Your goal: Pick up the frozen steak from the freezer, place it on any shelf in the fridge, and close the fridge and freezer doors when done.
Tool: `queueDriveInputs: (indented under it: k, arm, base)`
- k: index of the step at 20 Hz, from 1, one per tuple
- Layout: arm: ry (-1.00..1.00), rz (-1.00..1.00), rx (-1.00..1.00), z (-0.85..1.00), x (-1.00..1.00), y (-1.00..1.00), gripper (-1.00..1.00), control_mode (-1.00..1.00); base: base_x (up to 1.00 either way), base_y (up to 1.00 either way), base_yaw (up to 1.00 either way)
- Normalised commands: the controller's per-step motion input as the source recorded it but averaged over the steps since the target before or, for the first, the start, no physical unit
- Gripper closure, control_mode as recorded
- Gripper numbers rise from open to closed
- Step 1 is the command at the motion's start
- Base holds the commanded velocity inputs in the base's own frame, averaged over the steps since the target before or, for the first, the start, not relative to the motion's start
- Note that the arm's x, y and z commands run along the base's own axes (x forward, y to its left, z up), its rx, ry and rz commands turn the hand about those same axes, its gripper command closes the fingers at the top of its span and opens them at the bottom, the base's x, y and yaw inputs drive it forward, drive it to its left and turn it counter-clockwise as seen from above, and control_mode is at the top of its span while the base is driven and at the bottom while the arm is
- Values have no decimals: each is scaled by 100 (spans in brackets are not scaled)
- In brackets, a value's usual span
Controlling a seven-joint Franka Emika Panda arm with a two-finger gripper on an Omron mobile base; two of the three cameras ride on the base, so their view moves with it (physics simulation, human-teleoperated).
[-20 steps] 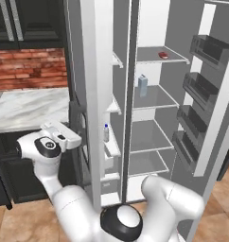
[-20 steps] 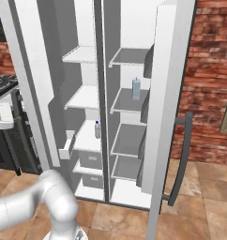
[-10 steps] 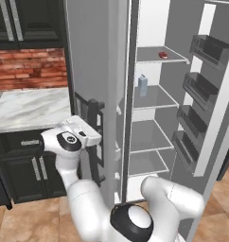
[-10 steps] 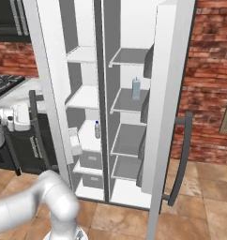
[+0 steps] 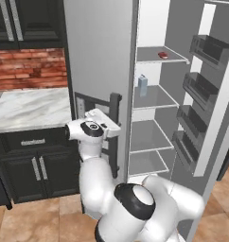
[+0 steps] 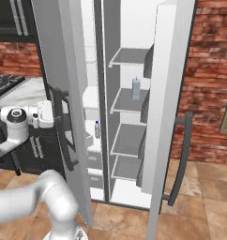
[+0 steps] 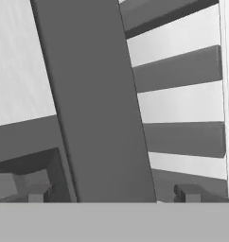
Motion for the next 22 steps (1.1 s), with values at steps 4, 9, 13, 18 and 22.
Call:
queueDriveInputs:
  k: [4, 9, 13, 18, 22]
  arm:
    - [0, 0, 0, 0, 55, -44, -100, -100]
    - [0, 2, 0, 0, 57, -42, -100, -100]
    - [0, 3, 0, 0, 55, -43, -100, -100]
    - [0, 1, 0, 0, 73, -31, -100, -100]
    - [0, 0, 0, 0, 76, -22, -100, -100]
  base:
    - [0, 0, 0]
    - [0, 0, 0]
    - [0, 0, 0]
    - [0, 0, 0]
    - [0, 0, 0]
